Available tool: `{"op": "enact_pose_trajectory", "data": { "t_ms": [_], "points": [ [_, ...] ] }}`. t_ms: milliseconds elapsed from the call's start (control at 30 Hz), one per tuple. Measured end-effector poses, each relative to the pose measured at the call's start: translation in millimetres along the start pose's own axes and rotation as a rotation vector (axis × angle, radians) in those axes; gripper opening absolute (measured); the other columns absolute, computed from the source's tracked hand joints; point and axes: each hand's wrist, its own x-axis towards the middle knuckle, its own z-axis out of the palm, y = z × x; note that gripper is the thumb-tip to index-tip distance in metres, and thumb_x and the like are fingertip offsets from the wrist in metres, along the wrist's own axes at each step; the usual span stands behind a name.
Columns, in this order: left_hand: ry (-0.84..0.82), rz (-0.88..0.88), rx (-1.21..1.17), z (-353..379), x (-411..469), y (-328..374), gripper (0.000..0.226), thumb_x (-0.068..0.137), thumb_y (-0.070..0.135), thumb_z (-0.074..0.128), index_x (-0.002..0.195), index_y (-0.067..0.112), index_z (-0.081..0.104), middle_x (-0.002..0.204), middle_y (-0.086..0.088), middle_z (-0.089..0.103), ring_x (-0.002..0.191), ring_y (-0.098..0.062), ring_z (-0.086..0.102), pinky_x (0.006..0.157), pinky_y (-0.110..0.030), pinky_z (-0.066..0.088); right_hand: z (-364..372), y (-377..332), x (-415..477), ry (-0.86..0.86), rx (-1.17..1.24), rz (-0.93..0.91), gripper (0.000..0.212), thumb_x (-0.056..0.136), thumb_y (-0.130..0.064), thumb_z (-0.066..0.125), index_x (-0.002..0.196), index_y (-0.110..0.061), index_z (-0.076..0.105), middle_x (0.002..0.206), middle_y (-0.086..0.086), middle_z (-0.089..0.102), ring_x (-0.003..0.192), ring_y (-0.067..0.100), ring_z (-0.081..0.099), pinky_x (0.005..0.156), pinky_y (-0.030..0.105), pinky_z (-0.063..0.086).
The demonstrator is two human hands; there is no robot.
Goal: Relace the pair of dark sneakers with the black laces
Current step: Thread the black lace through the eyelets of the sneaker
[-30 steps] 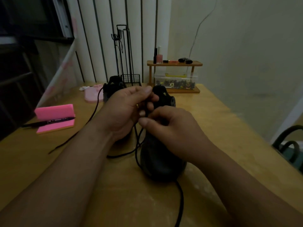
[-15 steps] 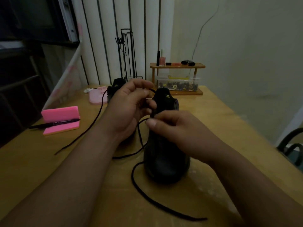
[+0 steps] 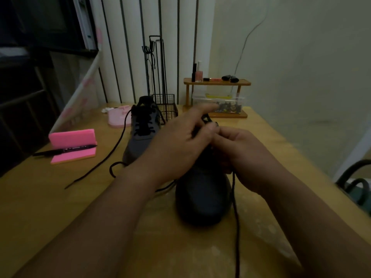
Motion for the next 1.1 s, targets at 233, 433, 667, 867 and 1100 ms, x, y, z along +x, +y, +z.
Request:
{"op": "enact_pose_trajectory", "data": {
  "t_ms": [233,433,667,867,1100],
  "points": [
    [0.129,-0.148,0.11,-31.5,1.0,-33.7,0.027,0.089,0.036,0.063,0.071,0.02,0.051,0.086,0.001,0.05,0.075,-0.011,0.048,0.07,-0.034,0.045,-32.6,3.1,3.9,0.116,-0.033,0.058,0.025,0.106,-0.028,0.055,0.107,-0.016,0.077,0.066,-0.003,0.044,0.054,0.011,0.035,0.048,0.025,0.03],
    [0.053,-0.062,0.187,-19.7,-0.5,-18.7,0.045,0.089,0.051,0.05,0.131,0.032,0.054,0.123,0.015,0.052,0.115,-0.009,0.053,0.102,-0.047,0.049,-8.7,1.8,0.5,0.081,-0.444,-0.159,0.019,0.106,-0.029,0.057,0.102,-0.026,0.075,0.072,-0.024,0.067,0.064,-0.009,0.06,0.055,0.008,0.043],
    [-0.078,-0.057,0.061,-12.0,-1.0,-14.8,0.031,0.098,0.054,0.057,0.124,0.037,0.058,0.092,0.01,0.064,0.087,-0.003,0.064,0.075,-0.037,0.058,-0.6,6.2,1.7,0.072,-0.408,-0.187,0.02,0.106,-0.03,0.056,0.104,-0.022,0.075,0.071,-0.022,0.066,0.065,-0.007,0.061,0.055,0.01,0.043],
    [-0.187,-0.064,0.101,-15.6,-1.7,-18.0,0.007,0.098,0.038,0.067,0.102,0.032,0.066,0.09,0.011,0.066,0.084,-0.005,0.063,0.074,-0.041,0.056,-4.3,10.0,2.3,0.065,-0.324,-0.143,0.024,0.108,-0.026,0.055,0.1,-0.014,0.074,0.056,-0.024,0.058,0.053,-0.008,0.055,0.048,0.008,0.038],
    [-0.173,-0.227,0.359,-42.9,-1.9,-32.2,0.016,0.088,0.045,0.063,0.083,0.03,0.058,0.094,0.008,0.058,0.092,-0.012,0.056,0.077,-0.035,0.043,-21.6,10.4,5.5,0.147,-0.359,-0.096,0.019,0.104,-0.03,0.059,0.096,-0.02,0.073,0.067,-0.023,0.065,0.057,-0.008,0.057,0.052,0.011,0.043]
  ]
}}
